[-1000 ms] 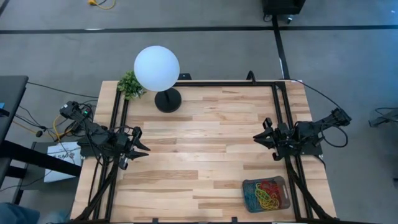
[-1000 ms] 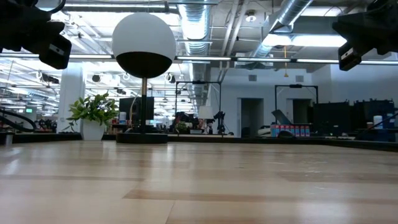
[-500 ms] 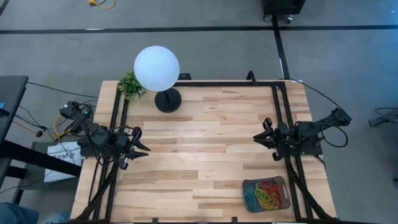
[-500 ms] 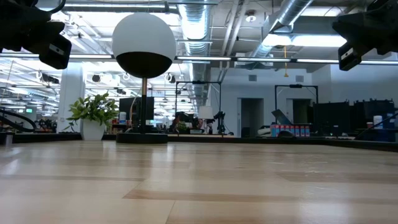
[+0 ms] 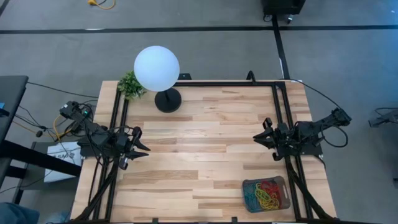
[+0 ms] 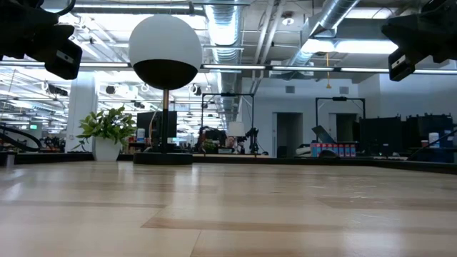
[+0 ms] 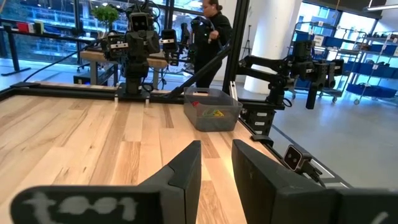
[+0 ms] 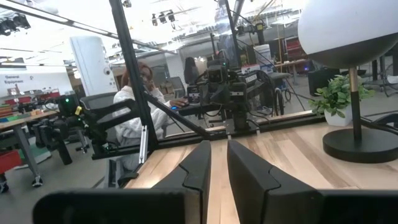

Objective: Pick and place items into bin
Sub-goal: Return to Home Position

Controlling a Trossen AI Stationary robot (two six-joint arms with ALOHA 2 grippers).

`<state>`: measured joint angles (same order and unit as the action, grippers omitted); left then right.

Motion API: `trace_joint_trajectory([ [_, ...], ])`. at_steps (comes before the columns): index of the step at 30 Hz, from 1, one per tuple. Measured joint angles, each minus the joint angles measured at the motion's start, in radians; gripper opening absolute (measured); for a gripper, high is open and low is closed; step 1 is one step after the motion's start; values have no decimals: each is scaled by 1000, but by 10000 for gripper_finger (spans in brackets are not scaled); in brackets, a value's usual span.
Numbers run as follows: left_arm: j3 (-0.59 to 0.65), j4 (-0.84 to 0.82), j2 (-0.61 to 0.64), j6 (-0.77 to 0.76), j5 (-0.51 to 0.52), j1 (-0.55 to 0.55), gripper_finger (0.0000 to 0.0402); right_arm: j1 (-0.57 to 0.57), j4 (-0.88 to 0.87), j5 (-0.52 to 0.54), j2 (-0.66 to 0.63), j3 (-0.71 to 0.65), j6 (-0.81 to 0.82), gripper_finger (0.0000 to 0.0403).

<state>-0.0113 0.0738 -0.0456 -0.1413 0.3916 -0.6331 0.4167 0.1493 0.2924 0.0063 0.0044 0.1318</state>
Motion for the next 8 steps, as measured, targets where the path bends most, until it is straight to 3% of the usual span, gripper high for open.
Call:
trace_joint_trajectory([
  [8,0,0,0,4,0,0,80,0,0,0,0,0,0,48],
])
